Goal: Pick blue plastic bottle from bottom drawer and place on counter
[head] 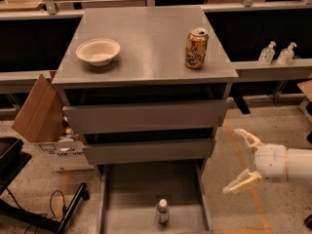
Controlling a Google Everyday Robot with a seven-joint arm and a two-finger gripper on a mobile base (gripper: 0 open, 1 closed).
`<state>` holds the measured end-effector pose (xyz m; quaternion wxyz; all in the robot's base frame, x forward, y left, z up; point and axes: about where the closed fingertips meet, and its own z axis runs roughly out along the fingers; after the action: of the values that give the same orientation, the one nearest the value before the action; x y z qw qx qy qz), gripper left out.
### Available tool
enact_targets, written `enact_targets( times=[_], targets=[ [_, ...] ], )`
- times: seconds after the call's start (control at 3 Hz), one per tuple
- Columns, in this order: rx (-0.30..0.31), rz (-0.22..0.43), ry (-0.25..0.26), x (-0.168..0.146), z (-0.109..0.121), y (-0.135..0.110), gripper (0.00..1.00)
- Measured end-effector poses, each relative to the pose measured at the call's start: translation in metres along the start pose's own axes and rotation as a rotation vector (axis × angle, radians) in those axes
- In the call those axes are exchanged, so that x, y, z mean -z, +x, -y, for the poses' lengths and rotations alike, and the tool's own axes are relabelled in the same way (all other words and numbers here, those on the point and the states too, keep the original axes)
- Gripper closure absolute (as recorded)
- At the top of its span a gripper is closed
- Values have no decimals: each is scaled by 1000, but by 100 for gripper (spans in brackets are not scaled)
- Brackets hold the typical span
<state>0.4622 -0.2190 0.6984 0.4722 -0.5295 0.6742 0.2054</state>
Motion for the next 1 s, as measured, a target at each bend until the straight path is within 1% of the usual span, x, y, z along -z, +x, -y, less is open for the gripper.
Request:
enact_targets(
  times=[0.33,0.67,1.0],
  targets=[
    [-60,56,-16,-39,-22,65,0],
    [-88,95,-33,-80,-47,134,0],
    [-89,113,-63,-118,-63,179,0]
  ],
)
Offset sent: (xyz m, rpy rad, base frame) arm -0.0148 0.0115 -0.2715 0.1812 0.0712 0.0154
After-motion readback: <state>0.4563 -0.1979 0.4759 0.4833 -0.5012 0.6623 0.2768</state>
